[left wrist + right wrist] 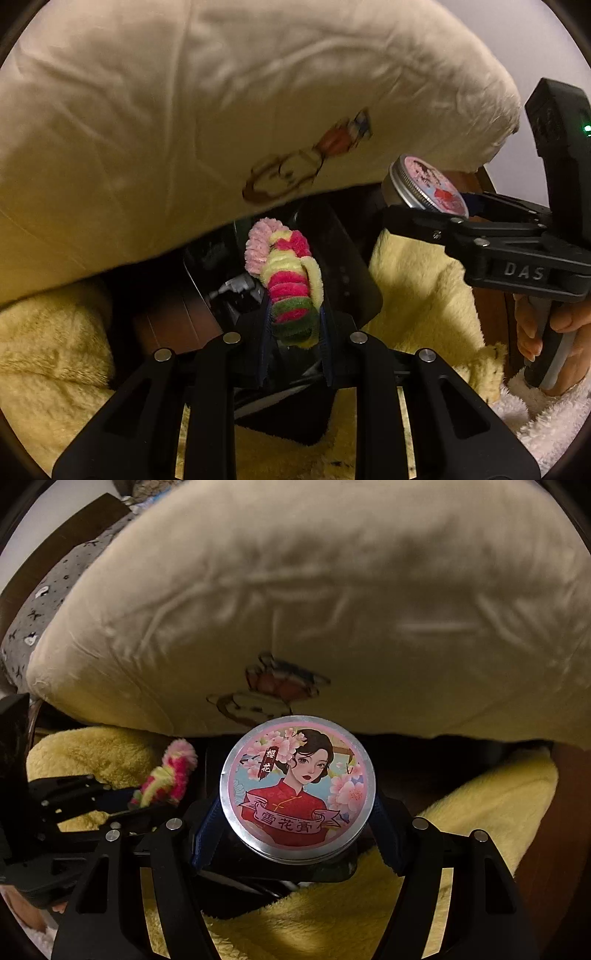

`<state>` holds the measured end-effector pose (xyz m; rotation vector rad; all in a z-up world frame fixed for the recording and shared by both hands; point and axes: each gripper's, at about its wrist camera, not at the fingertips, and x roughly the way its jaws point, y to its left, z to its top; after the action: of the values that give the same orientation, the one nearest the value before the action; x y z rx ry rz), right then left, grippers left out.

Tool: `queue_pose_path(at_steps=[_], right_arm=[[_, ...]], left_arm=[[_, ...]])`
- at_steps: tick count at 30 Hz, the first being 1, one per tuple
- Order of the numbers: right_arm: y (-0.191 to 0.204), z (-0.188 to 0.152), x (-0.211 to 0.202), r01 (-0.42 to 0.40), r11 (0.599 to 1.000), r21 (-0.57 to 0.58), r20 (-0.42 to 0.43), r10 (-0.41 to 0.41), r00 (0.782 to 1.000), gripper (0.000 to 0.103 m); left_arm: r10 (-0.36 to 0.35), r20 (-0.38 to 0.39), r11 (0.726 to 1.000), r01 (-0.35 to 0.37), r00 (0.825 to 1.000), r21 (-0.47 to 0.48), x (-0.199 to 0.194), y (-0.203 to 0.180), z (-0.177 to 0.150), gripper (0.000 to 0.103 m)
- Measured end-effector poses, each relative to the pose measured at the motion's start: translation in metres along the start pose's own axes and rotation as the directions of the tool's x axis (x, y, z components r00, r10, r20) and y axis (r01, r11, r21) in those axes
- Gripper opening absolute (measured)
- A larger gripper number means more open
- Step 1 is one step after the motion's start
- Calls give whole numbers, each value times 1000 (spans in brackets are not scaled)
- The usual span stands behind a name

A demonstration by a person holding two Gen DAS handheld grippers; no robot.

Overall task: Collect trash
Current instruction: 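Lower the fuzzy toy and pink tin into the bin and open both tools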

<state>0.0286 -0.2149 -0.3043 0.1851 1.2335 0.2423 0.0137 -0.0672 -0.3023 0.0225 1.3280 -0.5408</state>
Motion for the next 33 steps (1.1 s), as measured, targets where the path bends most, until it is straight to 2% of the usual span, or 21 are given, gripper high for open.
queue_pose_path(at_steps=[5,8,9,12,19,24,26,28,31,33], right_arm=[[5,0,5,-1,1000,-1,-14,1,1000,71],[5,2,9,-12,1000,0,-25,12,1000,72],[4,4,11,-14,1000,1,-24,14,1000,75],[-7,5,5,-6,1000,9,-6,6,1000,79],[-17,10,-12,23,999,30,45,-25,999,80],[-18,14,-25,10,1000,25,71,-11,997,80],[-15,15,-32,5,1000,16,92,-7,996,80],[-8,17,-42,4,1000,4,126,-4,992,80],[-1,23,-66,9,1000,-22,205,-4,979,80],[1,33,-82,19,999,-34,260,-9,966,80]], left_arm=[[6,-32,1000,-6,999,-6,15,1,0,21],[13,-38,1000,-14,999,-15,16,5,2,28],[21,-36,1000,-21,999,-18,15,7,2,33],[46,-28,999,-46,999,-19,11,9,1,37],[88,34,996,-88,996,-16,-11,13,6,43],[114,96,993,-114,989,-8,-36,13,12,45],[122,136,993,-122,983,-6,-52,14,15,46],[129,183,992,-129,975,-11,-69,13,19,53],[154,271,988,-152,950,-29,-98,16,22,62],[171,304,985,-167,937,-42,-112,22,26,63]])
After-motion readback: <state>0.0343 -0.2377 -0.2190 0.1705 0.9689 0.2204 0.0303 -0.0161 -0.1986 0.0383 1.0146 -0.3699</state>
